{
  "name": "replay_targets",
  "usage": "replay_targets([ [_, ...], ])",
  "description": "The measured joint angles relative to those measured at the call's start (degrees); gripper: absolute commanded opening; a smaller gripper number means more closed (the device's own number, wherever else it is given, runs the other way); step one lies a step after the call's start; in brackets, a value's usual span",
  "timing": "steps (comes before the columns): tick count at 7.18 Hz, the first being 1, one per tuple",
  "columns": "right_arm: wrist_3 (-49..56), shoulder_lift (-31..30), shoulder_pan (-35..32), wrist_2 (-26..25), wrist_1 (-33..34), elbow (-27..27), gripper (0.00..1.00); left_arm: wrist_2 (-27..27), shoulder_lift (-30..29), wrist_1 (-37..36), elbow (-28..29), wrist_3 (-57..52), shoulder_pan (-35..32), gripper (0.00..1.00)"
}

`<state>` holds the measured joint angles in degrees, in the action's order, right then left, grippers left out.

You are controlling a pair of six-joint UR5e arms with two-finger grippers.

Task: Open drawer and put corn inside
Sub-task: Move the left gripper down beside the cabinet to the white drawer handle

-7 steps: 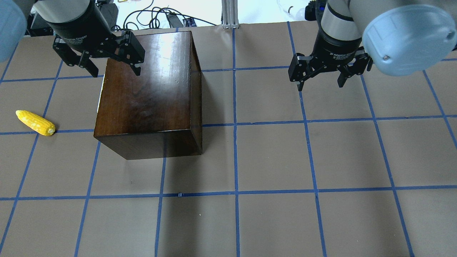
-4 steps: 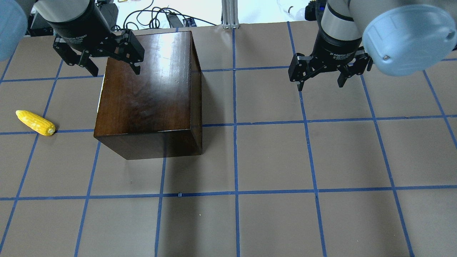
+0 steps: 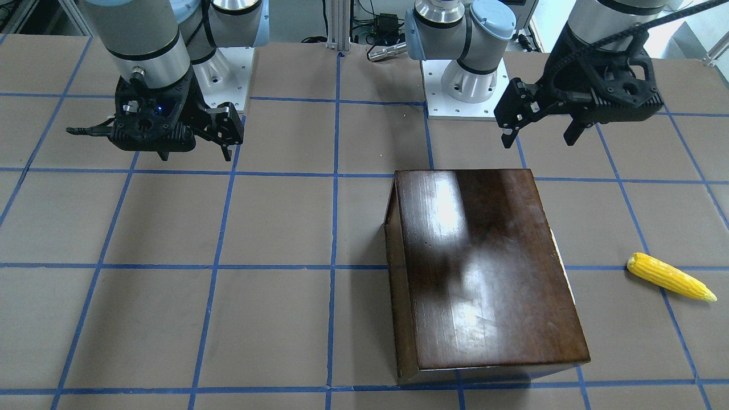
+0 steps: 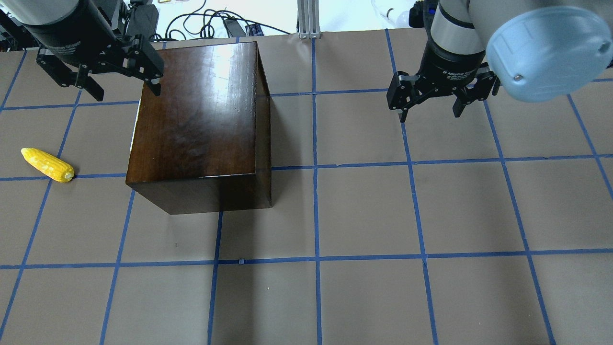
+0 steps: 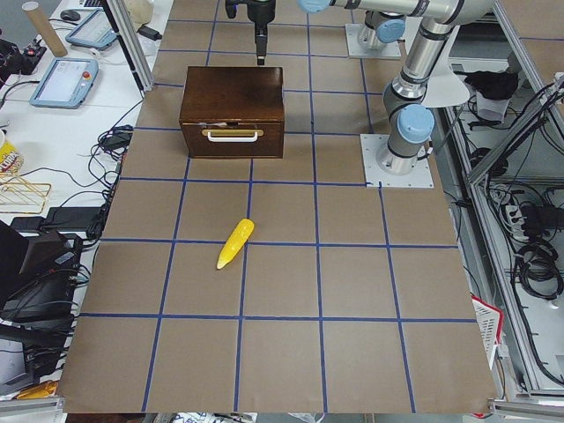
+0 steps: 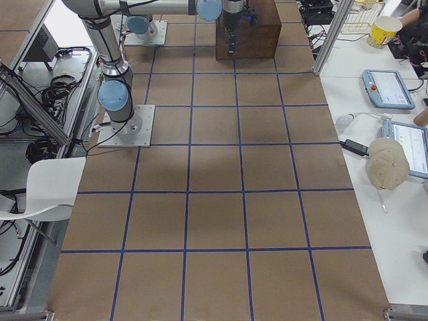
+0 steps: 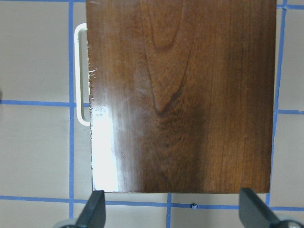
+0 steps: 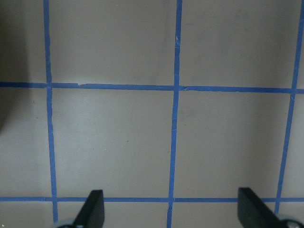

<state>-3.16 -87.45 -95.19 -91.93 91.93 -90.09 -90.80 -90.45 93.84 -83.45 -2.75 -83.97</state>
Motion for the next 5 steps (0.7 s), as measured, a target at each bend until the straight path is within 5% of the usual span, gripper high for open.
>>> replay_targets([
  [5,0.00,0.00,0.00,0.00,0.00,0.00,1.00,1.53,-6.89,-1.36,-0.59,-22.52,15.37,1.00],
])
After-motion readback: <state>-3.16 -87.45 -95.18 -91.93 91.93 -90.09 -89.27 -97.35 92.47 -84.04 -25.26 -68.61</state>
